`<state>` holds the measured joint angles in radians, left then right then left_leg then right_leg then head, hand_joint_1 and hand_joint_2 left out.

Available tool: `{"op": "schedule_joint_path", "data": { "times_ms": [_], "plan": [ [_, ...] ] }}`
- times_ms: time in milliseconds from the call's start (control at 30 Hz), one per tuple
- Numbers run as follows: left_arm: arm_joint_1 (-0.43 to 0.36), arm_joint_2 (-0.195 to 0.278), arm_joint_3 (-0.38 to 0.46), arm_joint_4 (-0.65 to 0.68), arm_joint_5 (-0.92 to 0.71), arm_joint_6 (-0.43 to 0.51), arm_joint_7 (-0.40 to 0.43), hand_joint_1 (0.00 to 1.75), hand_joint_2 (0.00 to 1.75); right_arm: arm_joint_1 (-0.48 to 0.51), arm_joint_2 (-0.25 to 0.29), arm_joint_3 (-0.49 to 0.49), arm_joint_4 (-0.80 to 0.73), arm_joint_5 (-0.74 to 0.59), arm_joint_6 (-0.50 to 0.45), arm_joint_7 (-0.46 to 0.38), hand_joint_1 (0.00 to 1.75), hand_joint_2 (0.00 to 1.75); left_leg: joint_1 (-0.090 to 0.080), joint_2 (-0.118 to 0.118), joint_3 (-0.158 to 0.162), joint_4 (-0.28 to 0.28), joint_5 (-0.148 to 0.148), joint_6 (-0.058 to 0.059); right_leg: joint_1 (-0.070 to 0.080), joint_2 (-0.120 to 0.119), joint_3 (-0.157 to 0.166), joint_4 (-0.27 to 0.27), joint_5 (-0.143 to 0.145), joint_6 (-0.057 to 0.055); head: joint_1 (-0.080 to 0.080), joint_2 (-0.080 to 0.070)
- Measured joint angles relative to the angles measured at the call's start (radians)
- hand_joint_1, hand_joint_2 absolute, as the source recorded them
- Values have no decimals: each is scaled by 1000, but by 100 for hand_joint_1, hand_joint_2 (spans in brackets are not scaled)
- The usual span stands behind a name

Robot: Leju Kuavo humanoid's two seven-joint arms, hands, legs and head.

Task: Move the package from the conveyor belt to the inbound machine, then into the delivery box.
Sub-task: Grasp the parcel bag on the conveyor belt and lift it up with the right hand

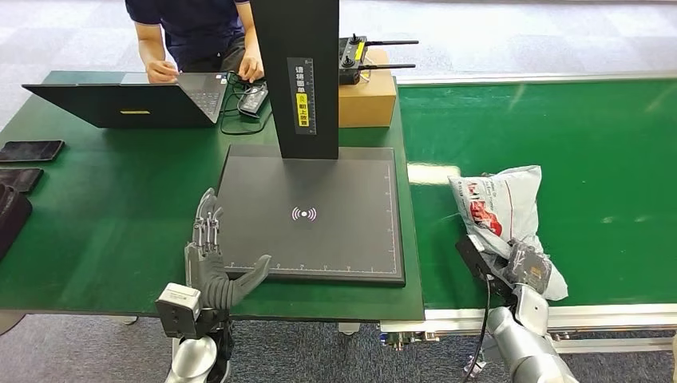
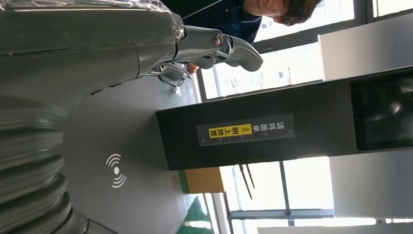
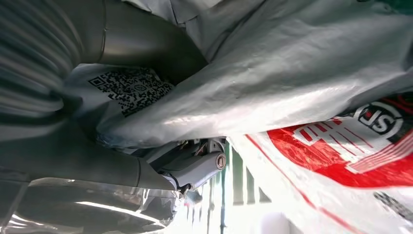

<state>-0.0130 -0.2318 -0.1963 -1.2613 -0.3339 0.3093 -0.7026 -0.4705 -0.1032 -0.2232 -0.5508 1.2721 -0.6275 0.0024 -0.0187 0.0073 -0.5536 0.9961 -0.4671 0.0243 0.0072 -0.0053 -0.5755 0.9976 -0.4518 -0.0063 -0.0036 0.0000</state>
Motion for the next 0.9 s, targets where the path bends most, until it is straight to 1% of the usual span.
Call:
{"op": "schedule_joint_path", "data": {
  "times_ms": [133, 267, 467, 667, 767, 900],
  "plan": [
    [-1, 0, -3, 1, 10, 4, 0, 0, 175, 26, 14, 23, -72, 92, -30, 30, 158, 175, 0, 0, 0, 0, 0, 0, 0, 0, 0, 0, 0, 0, 0, 0],
    [-3, 4, -12, 3, 24, 13, 0, 0, 175, 68, 31, 55, -196, 176, -55, 47, 162, 175, 0, 0, 0, 0, 0, 0, 0, 0, -1, 0, 0, 0, 0, 0],
    [-7, 10, -28, 7, 42, 25, 0, 0, 175, 122, 46, 117, -396, 262, -57, 63, 165, 175, 0, 0, -1, 0, 0, 0, 0, 0, -1, 0, 0, 0, 0, 0],
    [-13, 17, -44, 8, 64, 45, 0, 0, 175, 137, 44, 206, -556, 298, -58, 83, 166, 175, 0, 1, -1, 0, 0, 0, 0, 1, -1, 0, 0, 0, 0, 0],
    [-15, 22, -51, 8, 76, 55, 0, 0, 175, 120, 24, 268, -599, 298, -58, 146, 168, 175, 0, 1, -1, 0, 0, 0, 0, 1, -1, 0, 0, 0, 0, 0],
    [-17, 27, -61, 8, 87, 64, 0, 0, 175, 64, -38, 394, -627, 298, -58, 294, 168, 175, 0, 1, -1, 0, 1, 0, 0, 1, -1, 0, 0, 0, 0, 0]
  ]
}}
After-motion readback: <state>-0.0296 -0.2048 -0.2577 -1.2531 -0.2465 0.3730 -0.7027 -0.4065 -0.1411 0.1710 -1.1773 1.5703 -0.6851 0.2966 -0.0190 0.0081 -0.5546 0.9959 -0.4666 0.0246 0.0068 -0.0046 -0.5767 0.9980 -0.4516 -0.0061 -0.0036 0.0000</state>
